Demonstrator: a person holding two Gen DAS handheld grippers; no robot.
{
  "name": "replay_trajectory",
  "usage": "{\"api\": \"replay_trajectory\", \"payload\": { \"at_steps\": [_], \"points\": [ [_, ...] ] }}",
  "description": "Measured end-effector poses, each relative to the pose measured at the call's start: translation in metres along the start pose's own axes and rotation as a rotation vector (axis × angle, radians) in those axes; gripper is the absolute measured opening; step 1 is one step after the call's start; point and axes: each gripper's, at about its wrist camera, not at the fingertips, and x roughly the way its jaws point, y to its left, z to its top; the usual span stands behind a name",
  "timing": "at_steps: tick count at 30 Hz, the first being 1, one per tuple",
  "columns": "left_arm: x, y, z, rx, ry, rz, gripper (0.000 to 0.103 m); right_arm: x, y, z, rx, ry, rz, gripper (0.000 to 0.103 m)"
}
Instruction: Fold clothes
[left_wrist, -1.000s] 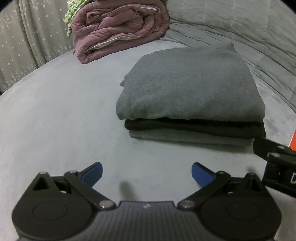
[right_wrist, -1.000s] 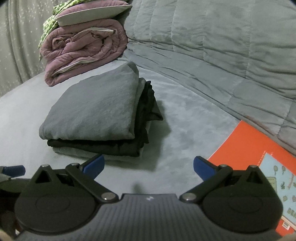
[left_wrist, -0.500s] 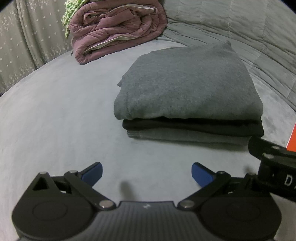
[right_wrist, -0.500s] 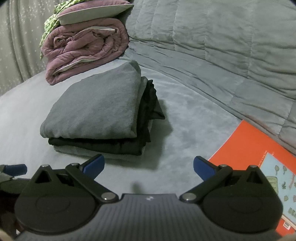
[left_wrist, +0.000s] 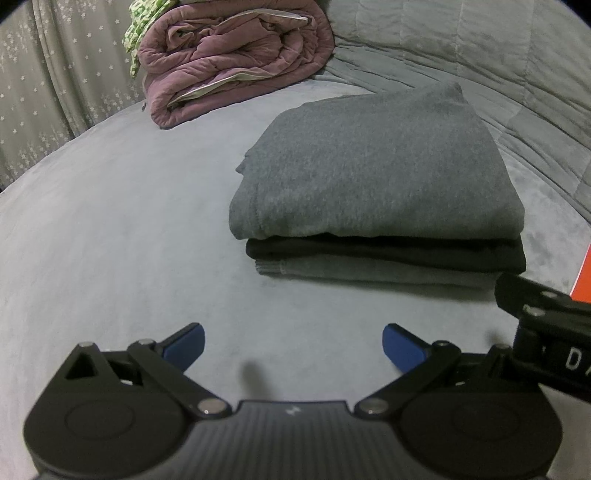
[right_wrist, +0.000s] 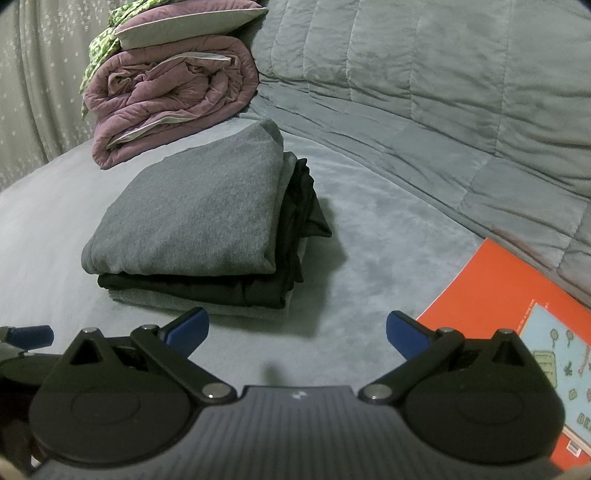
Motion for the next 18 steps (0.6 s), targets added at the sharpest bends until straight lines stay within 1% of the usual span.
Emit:
{"api": "replay_trajectory", "payload": {
  "at_steps": [18],
  "points": [
    [0.0005,0.002,0.0001,0.014,-0.001,0.015,0.102,-0.0002,0.0004,-0.0013,-0.001,0.0,-0.001,0.103]
  ]
}}
